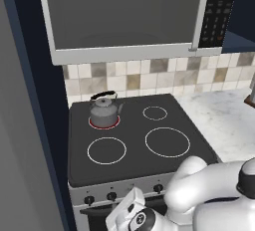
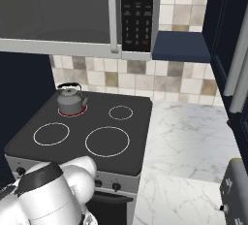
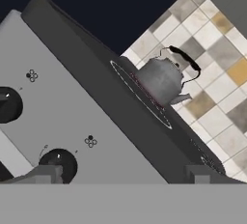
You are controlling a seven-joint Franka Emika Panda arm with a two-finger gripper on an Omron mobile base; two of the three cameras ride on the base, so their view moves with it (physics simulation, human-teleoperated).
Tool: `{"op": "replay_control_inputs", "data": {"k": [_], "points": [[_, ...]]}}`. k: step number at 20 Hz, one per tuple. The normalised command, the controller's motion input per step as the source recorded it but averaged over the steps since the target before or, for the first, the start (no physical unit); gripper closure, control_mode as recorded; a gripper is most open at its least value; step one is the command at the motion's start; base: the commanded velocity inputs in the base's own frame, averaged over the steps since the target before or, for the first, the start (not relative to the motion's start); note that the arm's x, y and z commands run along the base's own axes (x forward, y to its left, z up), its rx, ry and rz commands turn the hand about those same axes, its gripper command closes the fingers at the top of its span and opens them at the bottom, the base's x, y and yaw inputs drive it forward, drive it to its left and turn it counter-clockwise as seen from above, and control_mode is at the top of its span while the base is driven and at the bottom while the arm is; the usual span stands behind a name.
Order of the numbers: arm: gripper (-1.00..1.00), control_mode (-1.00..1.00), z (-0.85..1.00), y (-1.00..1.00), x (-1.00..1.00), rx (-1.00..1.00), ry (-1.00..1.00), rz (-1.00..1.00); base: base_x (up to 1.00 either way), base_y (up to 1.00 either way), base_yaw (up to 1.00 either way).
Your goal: The kettle is done boiling. Turn off the stove, then wait for 300 timesteps before moving the kettle to the dining table.
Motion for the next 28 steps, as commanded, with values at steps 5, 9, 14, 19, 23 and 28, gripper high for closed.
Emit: {"op": "replay_control_inputs", "data": {"k": [5,9,14,19,23,28], "points": [[-1.0,-1.0,-0.2,0.12,0.01,0.0,0.0,0.0,0.0,0.0,0.0],[-1.0,-1.0,-0.21,0.0,0.0,0.0,-0.05,0.0,0.0,0.0,0.0],[-1.0,-1.0,-0.22,0.0,0.0,0.0,-0.06,0.0,0.0,0.0,0.0],[-1.0,-1.0,-0.16,0.02,0.08,0.0,-0.06,0.0,0.0,0.0,0.0],[-1.0,-1.0,-0.05,0.03,0.19,0.0,-0.06,0.0,0.0,0.0,0.0],[-1.0,-1.0,-0.06,0.07,0.17,0.0,-0.05,0.0,0.0,0.0,0.0]]}}
